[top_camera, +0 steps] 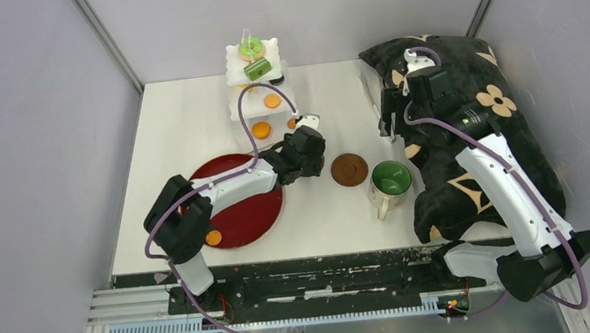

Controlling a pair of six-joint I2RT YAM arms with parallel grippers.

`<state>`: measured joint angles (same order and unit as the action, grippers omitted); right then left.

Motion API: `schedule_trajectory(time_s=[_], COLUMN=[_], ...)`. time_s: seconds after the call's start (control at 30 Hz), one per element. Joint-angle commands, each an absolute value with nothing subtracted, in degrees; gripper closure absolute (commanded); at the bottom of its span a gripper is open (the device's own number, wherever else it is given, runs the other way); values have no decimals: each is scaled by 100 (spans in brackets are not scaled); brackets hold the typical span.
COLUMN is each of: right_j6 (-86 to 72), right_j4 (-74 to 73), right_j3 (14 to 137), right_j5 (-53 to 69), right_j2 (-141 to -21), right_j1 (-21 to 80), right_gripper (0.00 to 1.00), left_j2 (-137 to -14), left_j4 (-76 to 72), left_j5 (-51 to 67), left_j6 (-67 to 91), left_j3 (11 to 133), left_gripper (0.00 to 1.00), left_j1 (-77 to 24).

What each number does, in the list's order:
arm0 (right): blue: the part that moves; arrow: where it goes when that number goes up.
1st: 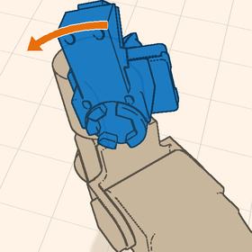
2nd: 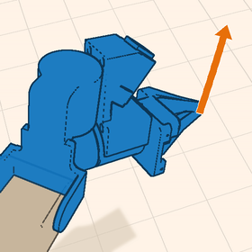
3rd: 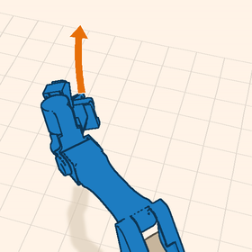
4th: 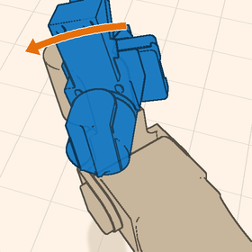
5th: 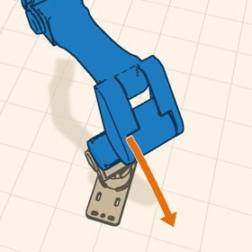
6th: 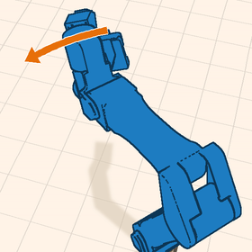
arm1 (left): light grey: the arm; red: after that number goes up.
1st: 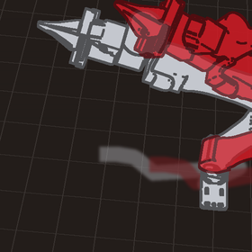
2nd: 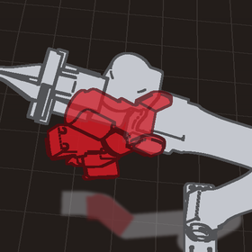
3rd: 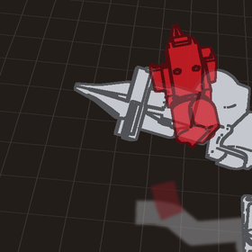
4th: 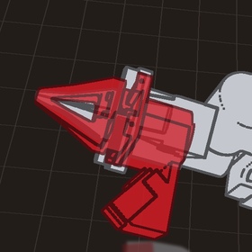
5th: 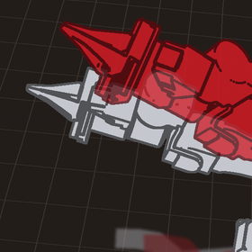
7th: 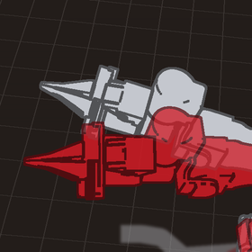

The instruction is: Serve the afternoon tea

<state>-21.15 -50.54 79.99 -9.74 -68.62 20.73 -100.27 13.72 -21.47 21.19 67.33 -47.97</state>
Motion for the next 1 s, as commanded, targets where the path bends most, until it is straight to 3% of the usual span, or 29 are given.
schedule_trajectory(time_s=[0.0,0.13,0.27,0.5,0.67,0.8,0.97], right_j6=[-2254,-2542,-3022,-3685,-4661,-5155,-5452], right_j4=[-5800,-6600,-6989,-7445,-7570,-7222,-6320], right_j3=[8546,8721,8565,7973,7507,6903,5977], right_j5=[-1228,-1389,-1396,-1846,-1842,-1610,-1574], right_j2=[-7128,-7159,-6917,-6788,-6610,-6815,-6668], right_j1=[2061,2112,2161,2270,2798,3451,3532], right_gripper=[22,20,11,10,11,11,13], left_j2=[-9827,-9494,-9071,-8061,-7295,-6955,-6920], left_j4=[1387,1510,1675,1804,2188,2225,2123], left_j5=[-2254,-2220,-2037,-1917,-2462,-3080,-3265], left_j6=[2147,2096,2033,2021,2114,2272,2454], left_j3=[7081,7145,7061,6577,6492,6293,6288], left_gripper=[29,19,10,8,5,2,1], left_j1=[-4781,-4778,-4795,-4810,-4821,-4807,-4810])
